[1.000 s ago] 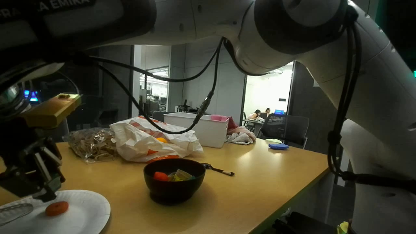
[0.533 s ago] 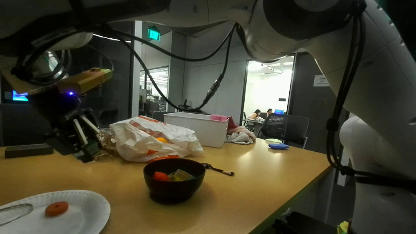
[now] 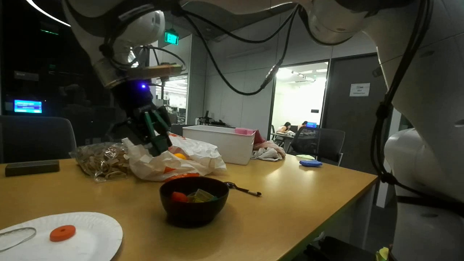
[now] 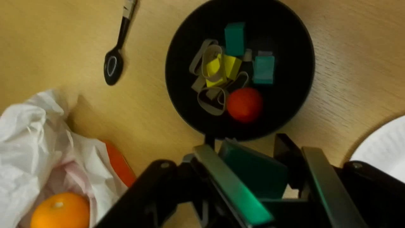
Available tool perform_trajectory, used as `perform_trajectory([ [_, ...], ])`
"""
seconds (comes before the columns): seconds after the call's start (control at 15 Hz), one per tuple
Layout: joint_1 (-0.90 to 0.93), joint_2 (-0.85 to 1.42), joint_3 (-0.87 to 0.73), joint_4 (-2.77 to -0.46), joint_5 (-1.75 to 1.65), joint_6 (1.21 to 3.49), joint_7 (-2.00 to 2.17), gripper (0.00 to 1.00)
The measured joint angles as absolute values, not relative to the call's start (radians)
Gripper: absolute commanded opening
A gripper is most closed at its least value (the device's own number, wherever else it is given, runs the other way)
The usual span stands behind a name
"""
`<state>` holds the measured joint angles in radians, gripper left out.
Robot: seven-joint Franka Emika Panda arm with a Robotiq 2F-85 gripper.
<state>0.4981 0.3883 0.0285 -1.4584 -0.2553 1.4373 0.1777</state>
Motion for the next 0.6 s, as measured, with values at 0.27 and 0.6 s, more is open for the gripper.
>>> perform_trajectory([
  [0.27, 0.378, 0.308, 0.059, -1.624, -0.239, 1.456, 0.206, 0.26],
  [0.6, 0.289, 0.261, 0.088, -1.787, -0.161, 1.534, 0.209, 0.26],
])
